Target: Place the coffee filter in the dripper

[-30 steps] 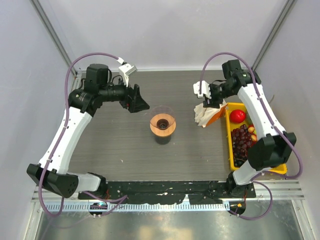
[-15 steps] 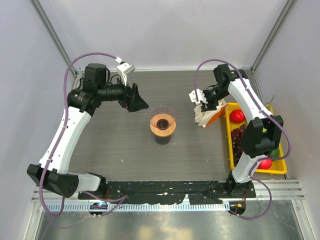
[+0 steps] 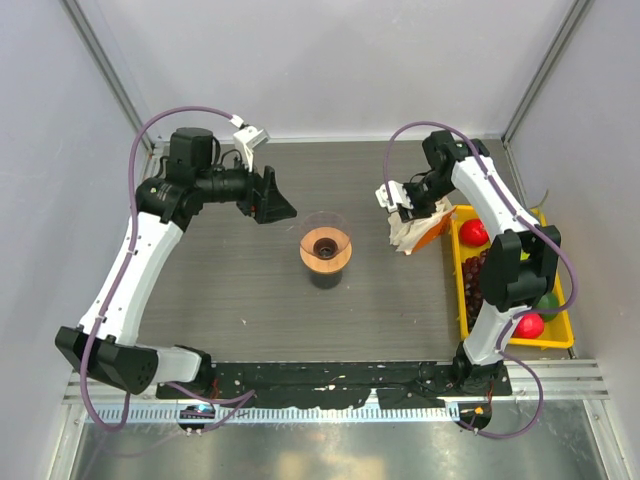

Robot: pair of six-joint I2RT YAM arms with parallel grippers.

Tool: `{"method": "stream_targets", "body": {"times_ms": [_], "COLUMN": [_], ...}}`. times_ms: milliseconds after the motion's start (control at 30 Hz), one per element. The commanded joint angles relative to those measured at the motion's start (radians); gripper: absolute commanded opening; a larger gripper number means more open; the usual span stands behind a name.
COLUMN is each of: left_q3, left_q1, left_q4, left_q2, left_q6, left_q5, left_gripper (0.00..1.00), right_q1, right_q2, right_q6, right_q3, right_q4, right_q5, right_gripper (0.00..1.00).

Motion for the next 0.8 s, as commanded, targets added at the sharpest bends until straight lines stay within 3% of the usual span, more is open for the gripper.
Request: {"method": "stream_targets", "body": {"times_ms": [0,100,233,767], "left_q3": [0.000,0.002,-0.006,-0.010], "left_q1": [0.010,0.014,0.016,0.017], "left_q4": [0.048,0.051,0.057,0.075], "left_q2": [0.007,0.007,0.007,0.016], "left_q6": [-0.018,-0.024,-0.032,-0.056], "left_q5": [0.035,0.035,0.038,0.055], "left_gripper": [0.79,0.79,0.79,0.79], "right_q1": [0.004,0.004,0.004,0.000], "right_q2": [0.011,0.009,-0.011,-0.077], "right_q6": [-0.010,0.002,0.010,0.018], "right_q3": [0.035,0.042,0.048,0.107], "right_q4": [0.002,0.003,0.002,-0.054], "right_q5": [0.016,0.006,-0.005,-0.048], "right_gripper": [0.31,0.24,0.05,0.05]}}
